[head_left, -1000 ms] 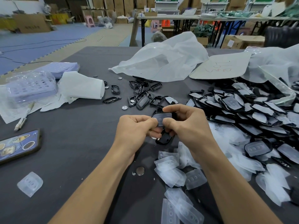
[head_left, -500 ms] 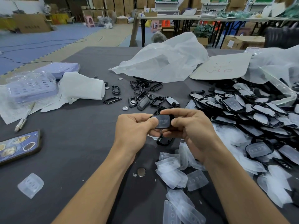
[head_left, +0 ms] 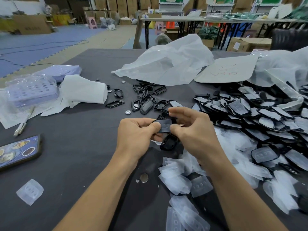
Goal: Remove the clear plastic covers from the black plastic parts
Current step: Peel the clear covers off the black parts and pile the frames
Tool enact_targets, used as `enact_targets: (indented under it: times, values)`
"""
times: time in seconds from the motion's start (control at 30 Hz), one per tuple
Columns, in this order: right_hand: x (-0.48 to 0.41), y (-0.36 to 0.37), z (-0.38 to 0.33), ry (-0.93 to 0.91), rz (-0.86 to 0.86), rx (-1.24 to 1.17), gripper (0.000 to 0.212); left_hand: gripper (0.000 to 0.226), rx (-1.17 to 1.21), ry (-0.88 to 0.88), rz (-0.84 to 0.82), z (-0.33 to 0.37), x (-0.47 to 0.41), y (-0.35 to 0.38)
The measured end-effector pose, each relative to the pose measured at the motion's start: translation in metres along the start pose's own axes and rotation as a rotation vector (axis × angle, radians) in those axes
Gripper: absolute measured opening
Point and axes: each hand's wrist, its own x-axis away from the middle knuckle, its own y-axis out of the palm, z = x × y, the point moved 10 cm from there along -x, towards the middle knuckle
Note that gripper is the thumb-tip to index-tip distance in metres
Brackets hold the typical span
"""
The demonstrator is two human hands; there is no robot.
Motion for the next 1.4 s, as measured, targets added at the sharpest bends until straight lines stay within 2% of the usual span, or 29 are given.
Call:
enact_targets:
  times: [0.07, 0.13, 0.23, 0.3, 0.4, 0.47, 0.53, 0.6, 0.67, 0.77, 0.83, 1.0, 1.1, 1.17, 1.27, 1.3, 1.4]
  values:
    - [0.005, 0.005, -0.016, -0.141, -0.035, 0.218, 0.050, 0.023, 0.023, -0.020, 0.024, -0.003, -0.002, -0.004]
    - [0.008, 0.009, -0.023, -0.213, -0.033, 0.314, 0.052, 0.019, 0.040, -0.037, 0.011, -0.005, -0.002, -0.005]
    - [0.008, 0.005, -0.023, -0.223, 0.014, 0.334, 0.044, 0.018, 0.029, -0.024, -0.052, -0.004, 0.000, 0.003]
    - [0.005, -0.005, -0.022, -0.217, 0.042, 0.400, 0.043, 0.004, -0.007, 0.003, -0.039, -0.001, 0.000, 0.001]
    - [-0.003, -0.051, -0.017, -0.134, 0.261, 0.562, 0.045, 0.013, -0.101, 0.046, 0.129, 0.000, -0.005, -0.023]
    - [-0.002, -0.095, -0.009, 0.014, 0.483, 0.670, 0.064, 0.008, -0.204, 0.055, 0.266, 0.002, -0.008, -0.046]
    - [0.002, -0.112, -0.004, 0.106, 0.561, 0.710, 0.082, 0.013, -0.311, 0.022, 0.365, 0.001, -0.010, -0.064]
    - [0.002, -0.095, -0.006, 0.064, 0.512, 0.722, 0.080, 0.021, -0.411, -0.013, 0.404, 0.001, -0.010, -0.073]
    - [0.000, -0.056, -0.008, -0.037, 0.373, 0.694, 0.064, 0.031, -0.468, -0.022, 0.399, 0.000, -0.012, -0.077]
    - [0.000, -0.003, 0.005, -0.066, 0.115, 0.634, 0.049, 0.046, -0.569, -0.008, 0.265, -0.006, -0.020, -0.064]
    - [-0.001, 0.014, 0.013, -0.059, 0.021, 0.635, 0.047, 0.053, -0.664, 0.000, 0.162, -0.012, -0.028, -0.051]
    - [-0.007, 0.015, 0.013, -0.102, 0.056, 0.672, 0.041, 0.062, -0.717, -0.045, 0.055, -0.025, -0.046, -0.043]
    - [-0.015, 0.018, 0.020, -0.079, -0.003, 0.735, 0.040, 0.066, -0.788, 0.014, 0.002, -0.024, -0.056, -0.031]
    - [-0.019, 0.022, 0.023, -0.078, -0.025, 0.770, 0.036, 0.056, -0.803, 0.067, 0.071, -0.014, -0.059, -0.029]
    - [-0.022, 0.014, 0.022, -0.078, 0.044, 0.695, 0.024, 0.015, -0.793, 0.203, 0.292, 0.012, -0.052, -0.040]
    - [-0.022, 0.010, 0.020, -0.080, 0.081, 0.647, 0.019, 0.009, -0.765, 0.209, 0.334, 0.015, -0.049, -0.044]
    - [-0.019, -0.003, 0.020, -0.064, 0.181, 0.456, 0.013, 0.015, -0.632, 0.056, 0.408, 0.007, -0.043, -0.066]
